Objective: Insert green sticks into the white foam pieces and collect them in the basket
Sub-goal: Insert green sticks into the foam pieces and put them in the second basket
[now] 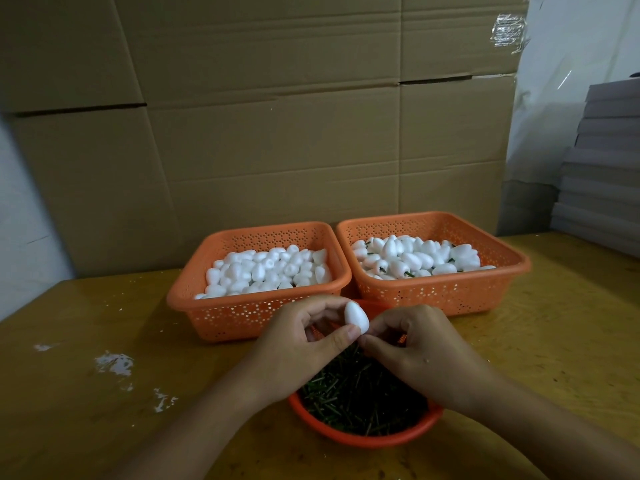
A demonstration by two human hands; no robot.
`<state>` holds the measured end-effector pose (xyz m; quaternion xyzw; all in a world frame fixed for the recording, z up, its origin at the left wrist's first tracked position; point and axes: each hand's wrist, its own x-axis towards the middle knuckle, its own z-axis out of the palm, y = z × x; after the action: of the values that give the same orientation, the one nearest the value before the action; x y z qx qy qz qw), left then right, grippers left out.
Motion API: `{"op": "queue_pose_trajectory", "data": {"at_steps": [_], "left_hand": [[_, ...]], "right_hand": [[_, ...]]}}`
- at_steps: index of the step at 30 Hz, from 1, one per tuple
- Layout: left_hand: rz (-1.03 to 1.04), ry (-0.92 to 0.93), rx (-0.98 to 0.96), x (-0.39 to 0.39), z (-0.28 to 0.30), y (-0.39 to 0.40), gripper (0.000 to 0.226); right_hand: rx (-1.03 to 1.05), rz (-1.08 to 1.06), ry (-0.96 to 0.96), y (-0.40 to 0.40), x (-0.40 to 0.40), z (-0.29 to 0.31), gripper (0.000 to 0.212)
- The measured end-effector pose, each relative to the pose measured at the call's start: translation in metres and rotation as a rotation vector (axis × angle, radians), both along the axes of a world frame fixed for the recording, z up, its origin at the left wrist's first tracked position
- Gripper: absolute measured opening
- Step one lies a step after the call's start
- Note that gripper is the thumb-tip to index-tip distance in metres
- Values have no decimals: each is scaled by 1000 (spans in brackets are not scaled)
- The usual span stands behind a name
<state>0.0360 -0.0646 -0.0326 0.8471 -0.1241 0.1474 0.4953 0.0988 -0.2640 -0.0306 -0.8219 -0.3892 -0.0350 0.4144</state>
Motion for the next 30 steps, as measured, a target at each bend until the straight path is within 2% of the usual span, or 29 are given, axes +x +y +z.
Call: {"op": "queue_pose_trajectory", "data": {"at_steps": [30], "left_hand": [[-2,22,-69,-1,1,-3,23]], "right_hand": [[4,-15,23,0,-1,1,11]]}}
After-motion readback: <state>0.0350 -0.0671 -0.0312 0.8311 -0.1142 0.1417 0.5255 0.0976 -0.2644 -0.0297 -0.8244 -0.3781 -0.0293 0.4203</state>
